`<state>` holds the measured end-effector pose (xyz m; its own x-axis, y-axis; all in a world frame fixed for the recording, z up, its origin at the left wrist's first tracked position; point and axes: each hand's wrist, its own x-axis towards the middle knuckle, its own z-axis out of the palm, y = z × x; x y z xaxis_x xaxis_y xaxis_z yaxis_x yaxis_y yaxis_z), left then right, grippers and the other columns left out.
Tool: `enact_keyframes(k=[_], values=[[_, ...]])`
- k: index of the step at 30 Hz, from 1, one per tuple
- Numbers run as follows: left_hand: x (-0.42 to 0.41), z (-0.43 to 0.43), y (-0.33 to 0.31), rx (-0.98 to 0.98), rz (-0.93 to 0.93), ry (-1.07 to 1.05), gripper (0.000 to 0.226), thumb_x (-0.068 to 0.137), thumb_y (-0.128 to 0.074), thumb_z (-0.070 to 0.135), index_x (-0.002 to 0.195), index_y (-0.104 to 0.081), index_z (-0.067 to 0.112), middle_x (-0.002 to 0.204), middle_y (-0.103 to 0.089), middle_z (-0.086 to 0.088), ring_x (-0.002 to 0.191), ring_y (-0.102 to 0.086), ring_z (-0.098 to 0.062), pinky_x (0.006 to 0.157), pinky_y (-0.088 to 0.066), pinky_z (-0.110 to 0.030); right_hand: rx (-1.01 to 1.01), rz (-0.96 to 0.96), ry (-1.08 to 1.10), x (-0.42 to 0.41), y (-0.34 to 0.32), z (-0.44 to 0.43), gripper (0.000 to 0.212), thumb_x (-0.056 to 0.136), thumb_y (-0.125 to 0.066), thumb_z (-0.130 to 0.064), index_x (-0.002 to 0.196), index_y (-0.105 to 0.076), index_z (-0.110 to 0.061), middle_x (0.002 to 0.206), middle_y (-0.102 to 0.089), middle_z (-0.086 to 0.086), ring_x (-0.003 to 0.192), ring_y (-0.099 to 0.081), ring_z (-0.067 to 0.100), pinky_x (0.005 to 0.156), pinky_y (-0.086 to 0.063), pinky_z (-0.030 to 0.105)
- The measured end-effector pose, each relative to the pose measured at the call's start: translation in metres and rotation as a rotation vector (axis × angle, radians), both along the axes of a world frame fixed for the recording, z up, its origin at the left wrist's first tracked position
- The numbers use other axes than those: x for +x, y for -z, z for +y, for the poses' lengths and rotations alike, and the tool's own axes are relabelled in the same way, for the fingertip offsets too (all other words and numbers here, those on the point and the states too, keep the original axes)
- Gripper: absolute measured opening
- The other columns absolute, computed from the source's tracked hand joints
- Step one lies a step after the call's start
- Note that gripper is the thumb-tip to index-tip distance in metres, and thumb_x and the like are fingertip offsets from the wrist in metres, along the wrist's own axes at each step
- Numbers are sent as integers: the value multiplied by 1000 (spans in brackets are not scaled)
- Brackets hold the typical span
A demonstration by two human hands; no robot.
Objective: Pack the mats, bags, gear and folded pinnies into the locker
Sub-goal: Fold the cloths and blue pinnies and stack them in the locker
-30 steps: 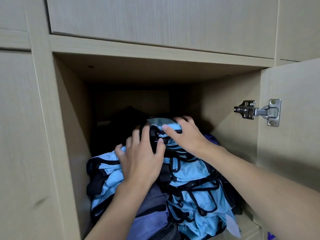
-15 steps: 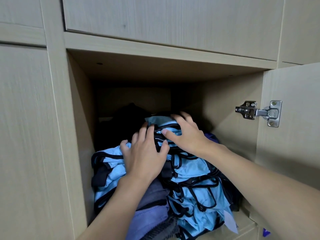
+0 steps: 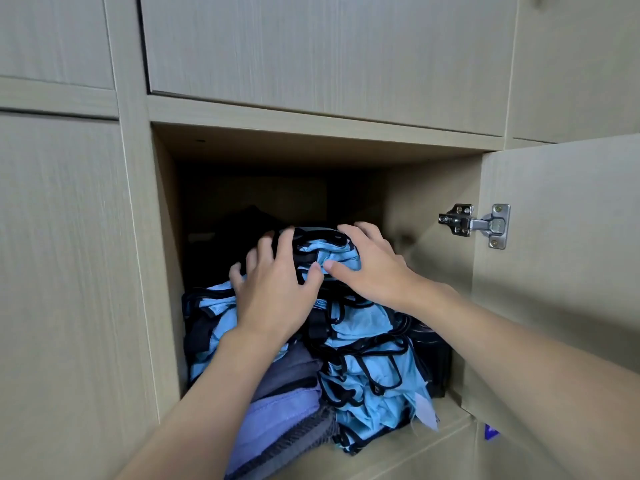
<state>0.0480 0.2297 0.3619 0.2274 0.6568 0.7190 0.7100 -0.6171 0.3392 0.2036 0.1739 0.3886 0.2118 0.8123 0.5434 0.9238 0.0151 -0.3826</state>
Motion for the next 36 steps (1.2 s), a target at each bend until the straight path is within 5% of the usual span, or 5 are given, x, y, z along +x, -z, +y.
enact_keyframes(k=[14, 23, 26, 30, 36], values=[[38, -127, 143, -87, 44, 584, 40, 85, -44, 43, 103, -66, 15, 100, -68, -1, 95, -61, -27, 86, -48, -42, 71, 207, 146, 23, 162, -162, 37, 86, -53, -33, 117, -62, -16, 113, -52, -2, 108, -57, 23, 98, -44, 50], [47, -224, 358, -595, 447, 781, 25, 82, -53, 39, 91, -68, 22, 88, -67, 8, 85, -63, -22, 76, -51, -36, -267, 418, 427, 36, 386, -312, 18, 90, -59, -8, 106, -67, -8, 98, -63, 10, 90, -60, 29, 86, -48, 42], [31, -252, 431, -688, 650, 799, 16, 89, -62, 32, 98, -66, 20, 96, -66, 5, 93, -62, -21, 79, -49, -36, -444, 500, 490, 16, 459, -363, 20, 93, -58, -14, 110, -67, -9, 104, -66, 8, 101, -60, 27, 91, -46, 41], [9, -284, 506, -708, 950, 814, 40, 90, -62, 47, 122, -61, 23, 119, -59, 1, 112, -58, -23, 92, -47, -37, -699, 550, 503, -12, 535, -415, 28, 96, -57, -26, 121, -62, -14, 118, -63, 4, 112, -57, 25, 94, -46, 38], [-27, -314, 565, -718, 1171, 824, 64, 85, -62, 59, 139, -45, 28, 130, -45, 7, 122, -45, -18, 101, -41, -35, -1047, 440, 428, -48, 590, -457, 60, 97, -53, -26, 151, -27, -28, 154, -25, 1, 143, -23, 24, 115, -23, 45]])
